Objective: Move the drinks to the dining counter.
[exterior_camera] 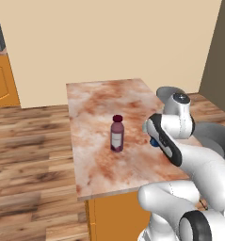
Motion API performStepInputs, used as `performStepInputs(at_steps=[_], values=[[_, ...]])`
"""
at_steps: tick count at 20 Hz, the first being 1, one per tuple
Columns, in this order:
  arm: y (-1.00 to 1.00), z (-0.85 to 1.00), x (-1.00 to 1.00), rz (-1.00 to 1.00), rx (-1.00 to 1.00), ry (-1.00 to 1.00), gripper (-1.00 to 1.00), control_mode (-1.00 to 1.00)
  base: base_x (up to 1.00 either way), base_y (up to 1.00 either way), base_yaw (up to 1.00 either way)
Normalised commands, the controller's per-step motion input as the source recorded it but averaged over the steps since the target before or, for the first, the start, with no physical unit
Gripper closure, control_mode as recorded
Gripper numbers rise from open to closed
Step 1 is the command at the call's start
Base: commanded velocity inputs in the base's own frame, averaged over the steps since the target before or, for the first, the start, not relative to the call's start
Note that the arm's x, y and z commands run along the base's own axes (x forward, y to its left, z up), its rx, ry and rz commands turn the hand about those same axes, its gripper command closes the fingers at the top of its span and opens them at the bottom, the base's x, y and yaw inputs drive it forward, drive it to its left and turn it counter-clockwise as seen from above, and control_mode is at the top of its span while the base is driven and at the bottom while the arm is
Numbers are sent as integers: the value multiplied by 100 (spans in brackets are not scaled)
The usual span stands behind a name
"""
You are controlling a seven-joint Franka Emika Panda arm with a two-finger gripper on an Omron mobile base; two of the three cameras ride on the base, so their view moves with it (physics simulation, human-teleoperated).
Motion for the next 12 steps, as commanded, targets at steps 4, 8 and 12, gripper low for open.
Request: performStepInputs(at_steps=[4, 8, 12], values=[[0, -23, 14, 0, 0, 0, 100, -100, 0, 0, 0], [0, -23, 11, 0, 0, 0, 100, -100, 0, 0, 0], [0, -26, 14, 0, 0, 0, 100, -100, 0, 0, 0]])
